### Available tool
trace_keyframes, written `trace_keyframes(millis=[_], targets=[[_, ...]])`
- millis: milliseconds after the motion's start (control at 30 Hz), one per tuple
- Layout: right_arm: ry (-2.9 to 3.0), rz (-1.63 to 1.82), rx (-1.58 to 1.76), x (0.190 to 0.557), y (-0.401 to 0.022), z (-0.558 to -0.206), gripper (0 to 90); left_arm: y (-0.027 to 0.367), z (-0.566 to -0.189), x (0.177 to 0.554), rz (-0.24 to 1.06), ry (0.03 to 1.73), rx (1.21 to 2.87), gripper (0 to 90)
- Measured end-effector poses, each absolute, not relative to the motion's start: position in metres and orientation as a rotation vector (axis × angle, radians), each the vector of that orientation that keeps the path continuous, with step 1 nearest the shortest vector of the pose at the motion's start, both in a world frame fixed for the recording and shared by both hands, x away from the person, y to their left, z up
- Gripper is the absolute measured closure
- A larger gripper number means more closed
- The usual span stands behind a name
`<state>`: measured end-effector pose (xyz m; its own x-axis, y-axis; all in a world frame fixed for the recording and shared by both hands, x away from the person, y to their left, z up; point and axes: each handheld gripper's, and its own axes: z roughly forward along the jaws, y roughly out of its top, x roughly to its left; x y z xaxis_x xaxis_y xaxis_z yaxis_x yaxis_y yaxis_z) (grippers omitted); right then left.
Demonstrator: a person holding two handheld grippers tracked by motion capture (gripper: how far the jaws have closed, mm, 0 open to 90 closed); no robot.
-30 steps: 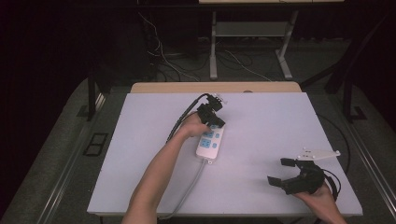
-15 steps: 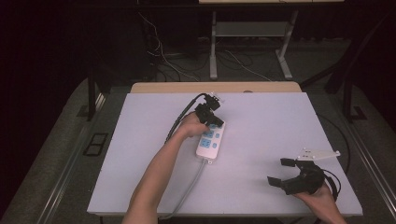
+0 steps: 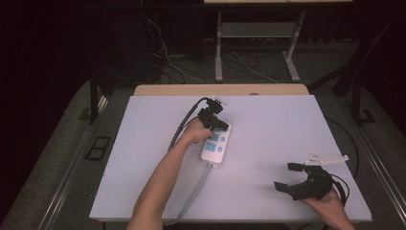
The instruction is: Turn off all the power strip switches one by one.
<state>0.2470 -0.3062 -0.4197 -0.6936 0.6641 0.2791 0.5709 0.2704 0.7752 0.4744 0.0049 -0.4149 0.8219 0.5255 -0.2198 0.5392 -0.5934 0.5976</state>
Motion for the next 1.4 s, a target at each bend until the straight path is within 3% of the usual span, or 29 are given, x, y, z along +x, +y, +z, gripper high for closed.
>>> trace_keyframes(millis=[333,500,867,933,1067,1200,1233,1267,1333,1367,1400], targets=[[2.418,1.416,1.186,0.247,-0.307,-0.419,0.8,0.001,-0.412,0.470,0.021,0.792,2.337,89.5],[2.414,1.419,1.185,0.247,-0.307,-0.419,0.8,0.006,-0.395,0.466,0.016,0.782,2.243,89.4],[2.420,1.420,1.178,0.247,-0.304,-0.419,0.8,0.023,-0.372,0.450,0.059,0.740,2.226,88.8],[2.420,1.422,1.177,0.247,-0.304,-0.419,0.8,0.031,-0.367,0.444,0.062,0.728,2.212,80.5],[2.421,1.425,1.177,0.246,-0.303,-0.419,0.8,0.039,-0.361,0.436,0.076,0.714,2.204,74.0],[2.426,1.425,1.172,0.246,-0.301,-0.419,0.8,0.052,-0.353,0.428,0.087,0.736,2.170,50.2],[2.426,1.425,1.172,0.246,-0.301,-0.419,0.8,0.056,-0.351,0.426,0.093,0.749,2.161,50.2],[2.425,1.428,1.171,0.246,-0.301,-0.418,0.8,0.059,-0.350,0.424,0.092,0.751,2.152,39.3],[2.423,1.432,1.170,0.245,-0.300,-0.418,0.8,0.067,-0.347,0.419,0.089,0.746,2.133,30.5],[2.423,1.432,1.170,0.245,-0.300,-0.418,0.8,0.071,-0.345,0.417,0.090,0.751,2.121,30.5],[2.420,1.435,1.169,0.245,-0.300,-0.418,0.8,0.075,-0.345,0.414,0.090,0.759,2.105,22.2]])
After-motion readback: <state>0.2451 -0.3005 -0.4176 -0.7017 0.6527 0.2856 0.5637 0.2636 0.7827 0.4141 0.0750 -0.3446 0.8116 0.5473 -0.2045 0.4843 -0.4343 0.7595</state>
